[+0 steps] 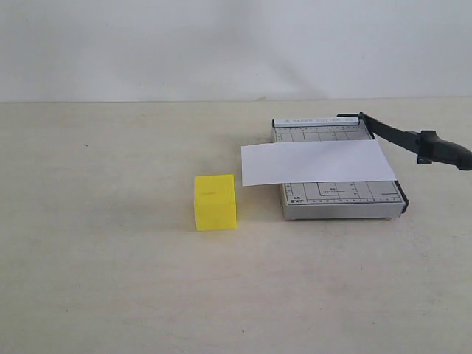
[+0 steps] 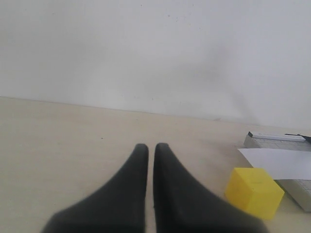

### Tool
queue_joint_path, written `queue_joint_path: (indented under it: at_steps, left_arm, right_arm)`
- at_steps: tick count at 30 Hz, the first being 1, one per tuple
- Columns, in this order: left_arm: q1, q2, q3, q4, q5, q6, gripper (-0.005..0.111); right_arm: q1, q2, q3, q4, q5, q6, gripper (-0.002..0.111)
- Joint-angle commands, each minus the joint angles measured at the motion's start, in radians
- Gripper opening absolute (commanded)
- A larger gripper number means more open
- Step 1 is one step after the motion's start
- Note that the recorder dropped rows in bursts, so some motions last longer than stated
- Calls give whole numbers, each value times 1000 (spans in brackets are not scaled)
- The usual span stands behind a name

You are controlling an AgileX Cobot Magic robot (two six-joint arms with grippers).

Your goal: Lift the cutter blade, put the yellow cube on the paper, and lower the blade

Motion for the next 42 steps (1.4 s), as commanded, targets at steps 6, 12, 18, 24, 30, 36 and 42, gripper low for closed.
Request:
queue_joint_path:
  at_steps: [6,12,18,24,30,36,42]
  left_arm:
    - [1,-3,-3,-2,-7,-9,5]
    - [1,-3,-3,-2,-109,20,5]
    - [1,-3,-3,-4,-204,-119,5]
    - [-1,-3,-3,-4,-175,-392,5]
    - [-1,103,-57,-12,-49,-317,5]
    - [-107,483,-315,-3,-127,-131,5]
    - [-351,1099,-653,0,-121,119,5]
  right_arm:
    - [0,-4,0,-3,-15,0,0]
    - [0,-4,0,-10,49,-38,0]
    - [0,-4,0,-14,77,-107,0]
    - [0,-4,0,-14,68,-107,0]
    - [0,-4,0,-14,54,-107,0]
    - [0,-4,0,-14,51,-107,0]
    - [0,-4,0,-14,38,-107,0]
